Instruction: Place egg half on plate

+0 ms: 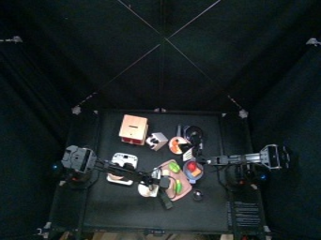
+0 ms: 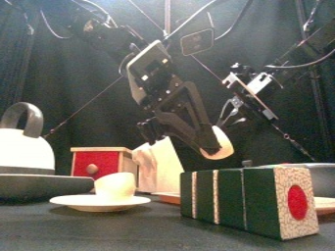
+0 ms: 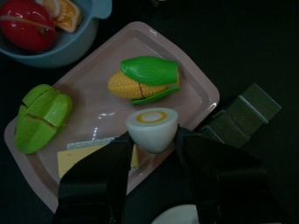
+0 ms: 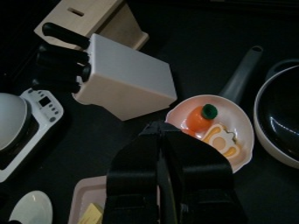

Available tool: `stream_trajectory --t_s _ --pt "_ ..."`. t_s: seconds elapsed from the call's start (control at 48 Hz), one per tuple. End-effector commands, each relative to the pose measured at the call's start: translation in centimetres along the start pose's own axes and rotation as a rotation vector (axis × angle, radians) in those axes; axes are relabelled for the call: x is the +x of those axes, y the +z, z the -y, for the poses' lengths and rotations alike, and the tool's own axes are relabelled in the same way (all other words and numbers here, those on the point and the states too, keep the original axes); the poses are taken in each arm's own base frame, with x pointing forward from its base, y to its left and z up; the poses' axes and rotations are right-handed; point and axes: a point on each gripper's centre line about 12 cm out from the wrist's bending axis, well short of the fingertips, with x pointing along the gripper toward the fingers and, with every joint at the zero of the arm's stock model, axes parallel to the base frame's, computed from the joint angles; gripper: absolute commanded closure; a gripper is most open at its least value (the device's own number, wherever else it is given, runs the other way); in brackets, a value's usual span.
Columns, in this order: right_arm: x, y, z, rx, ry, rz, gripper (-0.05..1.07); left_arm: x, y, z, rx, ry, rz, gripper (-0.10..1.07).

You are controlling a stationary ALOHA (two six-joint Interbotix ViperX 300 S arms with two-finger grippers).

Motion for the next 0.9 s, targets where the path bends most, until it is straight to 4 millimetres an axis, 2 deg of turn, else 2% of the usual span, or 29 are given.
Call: stream_trajectory --t_s 0.0,0.208,0.875 --pt "-0.27 0.68 -0.32 0.009 0.013 0.019 0.75 -0.48 1.44 -0.09 -0.006 -0.002 0.050 0.15" --pt "-0.26 0.66 -0.24 0.009 0.011 0.019 0.75 -0.35 1.08 -0.05 -0.020 -0.004 0.040 0.08" --pt "-0.26 0.62 -0.18 0.009 0.008 0.019 0.75 -0.62 0.88 -0.13 -0.017 0.001 0.023 0.07"
